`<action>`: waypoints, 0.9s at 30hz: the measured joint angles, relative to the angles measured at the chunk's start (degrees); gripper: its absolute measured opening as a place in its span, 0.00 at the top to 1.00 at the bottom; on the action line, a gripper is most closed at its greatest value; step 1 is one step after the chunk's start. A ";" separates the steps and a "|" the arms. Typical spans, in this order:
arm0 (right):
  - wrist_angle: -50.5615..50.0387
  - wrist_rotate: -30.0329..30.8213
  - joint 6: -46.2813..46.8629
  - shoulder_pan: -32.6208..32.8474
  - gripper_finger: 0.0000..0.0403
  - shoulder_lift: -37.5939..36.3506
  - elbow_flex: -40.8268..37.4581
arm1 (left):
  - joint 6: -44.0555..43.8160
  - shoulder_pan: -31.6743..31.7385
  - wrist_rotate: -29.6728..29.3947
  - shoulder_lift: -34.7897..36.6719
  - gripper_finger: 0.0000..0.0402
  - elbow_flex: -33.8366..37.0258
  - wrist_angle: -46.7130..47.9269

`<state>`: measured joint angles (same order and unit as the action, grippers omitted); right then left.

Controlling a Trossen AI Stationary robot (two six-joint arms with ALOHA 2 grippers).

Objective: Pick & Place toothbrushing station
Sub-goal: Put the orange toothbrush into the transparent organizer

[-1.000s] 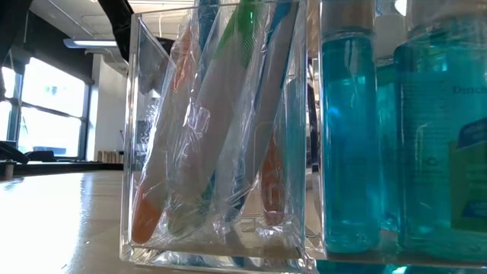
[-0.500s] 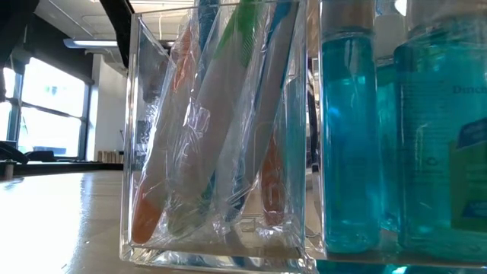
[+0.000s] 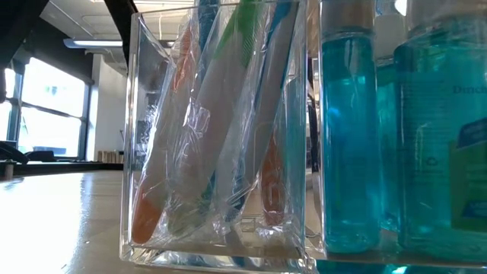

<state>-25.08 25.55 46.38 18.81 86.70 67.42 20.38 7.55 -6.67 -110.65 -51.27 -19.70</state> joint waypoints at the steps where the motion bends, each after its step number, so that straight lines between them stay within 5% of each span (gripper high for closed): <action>1: 0.00 0.03 0.02 0.00 0.55 0.00 0.00 | -0.11 0.00 -0.08 0.00 0.75 0.00 1.16; 6: 0.00 -0.15 -0.01 0.00 0.55 0.16 0.00 | -0.52 -0.11 -0.17 0.12 0.95 -0.09 7.06; 11: -1.38 -0.61 -0.03 0.39 0.55 2.33 -0.09 | -2.42 -0.93 -3.30 0.28 0.96 -0.09 10.42; 27: -1.09 0.45 -0.32 4.68 0.55 7.52 -0.04 | -4.20 -20.62 -38.34 19.60 0.99 0.55 39.41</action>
<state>-26.17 25.99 46.05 23.49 94.21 67.37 16.19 -13.07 -45.01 -91.05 -50.72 19.71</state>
